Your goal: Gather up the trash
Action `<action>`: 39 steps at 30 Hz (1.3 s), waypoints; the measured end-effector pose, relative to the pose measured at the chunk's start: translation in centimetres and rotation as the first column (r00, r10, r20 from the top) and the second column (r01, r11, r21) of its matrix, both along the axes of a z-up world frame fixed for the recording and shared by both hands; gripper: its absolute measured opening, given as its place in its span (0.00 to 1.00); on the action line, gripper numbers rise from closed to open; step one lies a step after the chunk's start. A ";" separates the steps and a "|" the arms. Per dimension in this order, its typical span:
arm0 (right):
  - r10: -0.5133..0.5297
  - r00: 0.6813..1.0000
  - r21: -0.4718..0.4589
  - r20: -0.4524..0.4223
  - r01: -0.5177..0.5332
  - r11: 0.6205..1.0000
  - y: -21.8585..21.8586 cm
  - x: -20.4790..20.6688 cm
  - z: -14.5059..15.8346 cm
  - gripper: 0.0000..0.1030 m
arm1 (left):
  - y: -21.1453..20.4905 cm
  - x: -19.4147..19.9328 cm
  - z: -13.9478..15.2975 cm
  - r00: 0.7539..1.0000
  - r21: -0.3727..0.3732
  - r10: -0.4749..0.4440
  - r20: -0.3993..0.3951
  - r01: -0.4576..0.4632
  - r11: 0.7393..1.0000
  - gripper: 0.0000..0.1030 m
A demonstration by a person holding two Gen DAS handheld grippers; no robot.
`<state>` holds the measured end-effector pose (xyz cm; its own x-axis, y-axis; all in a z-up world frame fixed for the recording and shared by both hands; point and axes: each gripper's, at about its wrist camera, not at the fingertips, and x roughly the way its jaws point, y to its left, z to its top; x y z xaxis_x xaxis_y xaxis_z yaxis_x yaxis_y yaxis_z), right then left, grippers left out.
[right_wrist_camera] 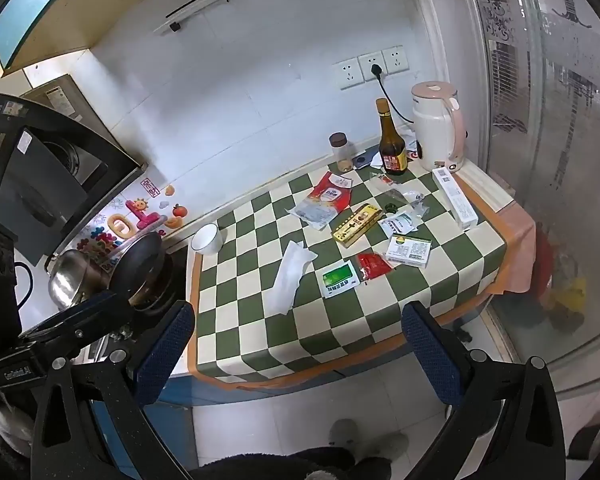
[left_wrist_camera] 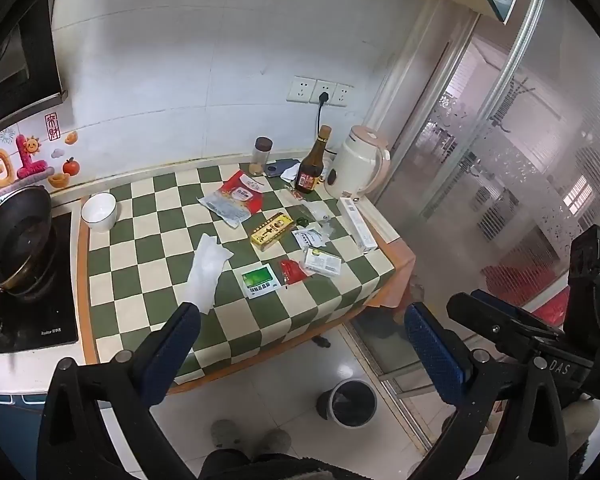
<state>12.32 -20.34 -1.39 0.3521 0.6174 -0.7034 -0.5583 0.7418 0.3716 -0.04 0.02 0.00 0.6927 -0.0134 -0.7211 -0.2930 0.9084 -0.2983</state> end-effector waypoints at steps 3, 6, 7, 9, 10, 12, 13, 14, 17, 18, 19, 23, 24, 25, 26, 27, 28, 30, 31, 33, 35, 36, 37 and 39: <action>0.003 1.000 0.001 0.001 -0.003 1.000 0.0 0.0 0.0 1.00 | -0.1 0.0 0.0 1.000 0.004 -0.001 0.001 0.001 1.000 1.00; 0.001 1.000 0.000 0.003 -0.001 1.000 0.1 0.0 -0.1 1.00 | 0.0 0.2 0.4 1.000 0.008 0.000 0.003 0.000 1.000 1.00; 0.003 1.000 0.001 0.004 -0.003 1.000 0.1 0.0 0.0 1.00 | -0.2 0.2 0.4 1.000 0.009 0.000 0.004 0.000 1.000 1.00; 0.003 1.000 -0.002 0.006 -0.003 1.000 0.2 -0.1 -0.2 1.00 | -0.2 0.3 0.5 1.000 0.012 0.001 0.004 -0.001 1.000 1.00; 0.005 1.000 0.001 0.008 -0.005 1.000 0.3 -0.2 -0.2 1.00 | -0.2 0.4 0.5 1.000 0.012 0.002 0.004 -0.002 1.000 1.00; 0.005 1.000 0.005 0.009 -0.005 1.000 0.2 -0.1 -0.2 1.00 | -0.2 0.5 0.6 1.000 0.013 0.002 0.004 -0.002 1.000 1.00; 0.011 1.000 0.004 0.013 -0.011 1.000 0.3 0.0 0.1 1.00 | 0.1 0.3 0.6 1.000 0.011 -0.001 0.005 0.001 1.000 1.00; 0.012 1.000 0.004 0.014 -0.012 1.000 0.3 -0.2 0.1 1.00 | 0.1 0.2 0.4 1.000 0.010 -0.001 0.007 0.001 1.000 1.00; 0.015 1.000 0.002 0.015 -0.015 1.000 0.5 -0.2 0.3 1.00 | 0.0 0.1 0.4 1.000 0.013 -0.003 0.007 0.003 1.000 1.00; 0.014 1.000 0.004 0.015 -0.014 1.000 0.4 -0.2 0.3 1.00 | 0.0 0.0 0.5 1.000 0.014 -0.005 0.006 0.005 1.000 1.00; 0.014 1.000 0.004 0.014 -0.014 1.000 0.5 -0.3 0.3 1.00 | 0.0 0.0 0.6 1.000 0.015 -0.007 0.005 0.007 1.000 1.00; 0.016 1.000 0.003 0.015 -0.016 1.000 0.3 -0.4 0.4 1.00 | 0.0 0.0 1.1 1.000 0.029 -0.016 0.004 0.016 0.999 1.00; 0.016 1.000 0.001 0.017 -0.016 1.000 0.4 -0.4 0.3 1.00 | 0.0 0.0 1.2 1.000 0.031 -0.018 0.004 0.018 0.999 1.00; 0.015 1.000 0.000 0.017 -0.015 1.000 0.3 -0.4 0.3 1.00 | 0.1 0.0 1.3 1.000 0.032 -0.020 0.004 0.020 0.999 1.00; 0.020 1.000 -0.003 0.019 -0.020 1.000 0.2 -0.3 0.6 1.00 | 0.8 0.4 1.6 1.000 0.036 -0.023 0.003 0.023 0.999 1.00; 0.024 0.999 -0.004 0.021 -0.024 1.000 0.2 -0.4 0.7 1.00 | 0.9 0.5 1.7 1.000 0.038 -0.025 0.004 0.025 0.999 1.00; 0.027 0.999 -0.005 0.023 -0.027 1.000 0.2 -0.4 0.7 1.00 | 0.8 0.5 1.6 1.000 0.040 -0.026 0.004 0.026 0.999 1.00; 0.024 0.999 -0.006 0.023 -0.024 1.000 0.2 -0.4 0.7 1.00 | 0.9 0.7 1.6 1.000 0.038 -0.028 0.001 0.028 0.999 1.00; 0.026 0.999 -0.006 0.023 -0.026 1.000 0.2 -0.4 0.7 1.00 | 1.0 0.8 1.6 1.000 0.037 -0.028 -0.001 0.028 0.999 1.00; 0.025 0.999 -0.006 0.022 -0.025 1.000 0.2 -0.4 0.6 1.00 | 1.2 1.0 1.6 1.000 0.036 -0.029 -0.003 0.029 0.999 1.00; 0.025 0.999 -0.006 0.024 -0.025 1.000 0.2 -0.4 0.6 1.00 | 1.5 1.2 1.7 1.000 0.035 -0.029 -0.004 0.029 0.999 1.00; 0.024 0.999 -0.006 0.023 -0.024 1.000 0.2 -0.4 0.6 1.00 | 1.6 1.3 1.7 1.000 0.034 -0.029 -0.004 0.029 0.999 1.00; 0.025 0.999 -0.008 0.024 -0.025 1.000 0.2 -0.5 0.6 1.00 | 1.7 1.4 1.7 1.000 0.032 -0.029 -0.004 0.029 0.999 1.00; 0.028 0.999 -0.008 0.023 -0.028 1.000 0.2 -0.5 0.5 1.00 | 1.9 1.7 1.7 1.000 0.029 -0.031 -0.005 0.031 0.999 1.00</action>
<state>11.86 -20.14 -0.85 0.3506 0.6216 -0.7005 -0.5871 0.7286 0.3527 1.63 1.96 1.73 0.6891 -0.0136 -0.7245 -0.2660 0.9253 -0.2703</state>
